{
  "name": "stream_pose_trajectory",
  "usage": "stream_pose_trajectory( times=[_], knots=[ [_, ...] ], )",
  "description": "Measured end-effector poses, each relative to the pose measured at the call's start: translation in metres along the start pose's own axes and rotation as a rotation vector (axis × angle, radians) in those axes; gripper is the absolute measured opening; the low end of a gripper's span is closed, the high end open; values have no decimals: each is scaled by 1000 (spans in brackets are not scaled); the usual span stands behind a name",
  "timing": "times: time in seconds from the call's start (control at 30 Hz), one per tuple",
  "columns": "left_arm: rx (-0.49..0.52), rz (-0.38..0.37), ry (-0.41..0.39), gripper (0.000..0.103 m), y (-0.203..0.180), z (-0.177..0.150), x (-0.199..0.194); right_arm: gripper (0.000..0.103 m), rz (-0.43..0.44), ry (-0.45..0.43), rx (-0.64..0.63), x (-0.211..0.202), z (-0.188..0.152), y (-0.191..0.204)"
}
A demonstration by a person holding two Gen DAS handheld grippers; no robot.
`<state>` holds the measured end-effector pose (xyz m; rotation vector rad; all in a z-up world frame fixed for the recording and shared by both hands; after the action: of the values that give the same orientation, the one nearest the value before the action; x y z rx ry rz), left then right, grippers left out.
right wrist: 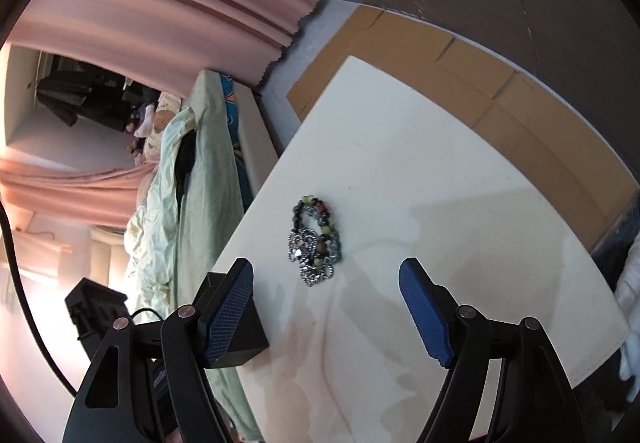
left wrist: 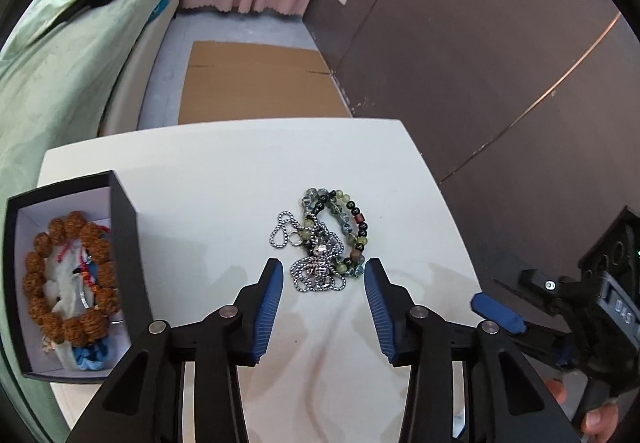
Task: Organize jewelry
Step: 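Reach the left tool to the silver chain pendant and grasp it, then lift the silver chain pendant with the left tool while the right tool grasps the green-black bead bracelet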
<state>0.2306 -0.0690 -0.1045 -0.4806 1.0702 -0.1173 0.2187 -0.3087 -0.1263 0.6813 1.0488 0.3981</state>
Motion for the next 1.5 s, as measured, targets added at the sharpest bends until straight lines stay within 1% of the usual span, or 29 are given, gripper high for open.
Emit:
stream_pose_trajectory(
  times=[0.13, 0.3, 0.43, 0.53, 0.6, 0.7, 0.77, 0.97, 1.2, 1.3, 1.37, 1.5],
  knots=[
    [11, 35, 23, 43, -7, 1, 15, 77, 5, -8, 33, -5, 3, -7],
    [20, 73, 43, 43, -14, 2, 31, 77, 36, -12, 84, -8, 6, -15],
    [45, 124, 52, 42, -16, 0, 44, 77, 48, -25, 122, -12, 8, -22],
    [32, 143, 57, 35, -11, 1, 51, 77, 56, -26, 144, -13, 8, -26],
    [15, 146, 54, 35, -6, 0, 55, 77, 60, -24, 156, -13, 8, -28],
    [29, 126, 42, 34, -3, -2, 57, 77, 60, -18, 157, -11, 8, -27],
    [26, 100, 41, 16, 0, -3, 55, 77, 59, -10, 149, -8, 8, -25],
    [40, 116, 21, 14, 2, -2, 46, 76, 46, 17, 102, 3, 7, -15],
    [23, 26, -22, 14, 6, 0, 10, 75, 18, 42, 25, 15, 6, 0],
    [17, -17, -52, 14, 8, 0, -7, 69, 17, 47, -4, 20, 3, 5],
    [8, -51, -71, 14, 11, -1, -17, 62, 14, 51, -27, 23, 2, 10],
    [-25, -100, -80, 14, 13, 6, -30, 60, -9, 56, -85, 29, 3, 23]
  ],
)
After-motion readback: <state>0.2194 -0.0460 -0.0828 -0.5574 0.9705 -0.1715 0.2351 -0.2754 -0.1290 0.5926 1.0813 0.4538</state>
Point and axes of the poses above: each gripper's, at about its wrist camera, not at the fingertips, and x roughly the way its jaws point, y to its left, z to its top, the point moved 2 cm from there along x, roughly the way its jaws point, and after that the axes turned 9 degrees about -x, right-handed, at the moved point
